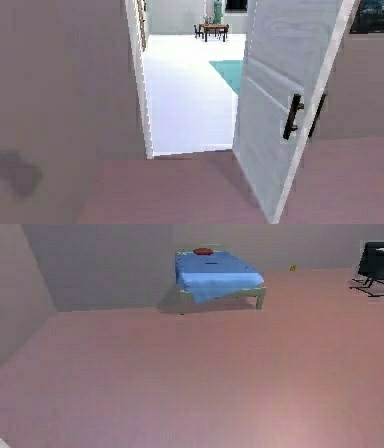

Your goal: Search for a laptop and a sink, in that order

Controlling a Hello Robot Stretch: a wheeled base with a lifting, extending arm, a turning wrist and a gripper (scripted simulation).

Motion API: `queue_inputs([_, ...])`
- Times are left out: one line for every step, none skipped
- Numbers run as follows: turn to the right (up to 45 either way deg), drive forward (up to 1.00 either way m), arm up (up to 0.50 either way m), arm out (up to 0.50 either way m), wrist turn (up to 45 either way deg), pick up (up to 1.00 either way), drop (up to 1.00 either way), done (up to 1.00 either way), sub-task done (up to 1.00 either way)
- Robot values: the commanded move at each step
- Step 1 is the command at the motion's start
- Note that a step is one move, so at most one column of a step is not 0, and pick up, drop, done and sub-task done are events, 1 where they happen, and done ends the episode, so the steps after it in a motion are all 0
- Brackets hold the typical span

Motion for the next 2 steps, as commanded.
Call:
queue_inputs([0.0,1.00,0.00,0.00,0.0,0.00,0.00,0.00,0.00])
queue_inputs([0.0,0.90,0.00,0.00,0.0,0.00,0.00,0.00,0.00])
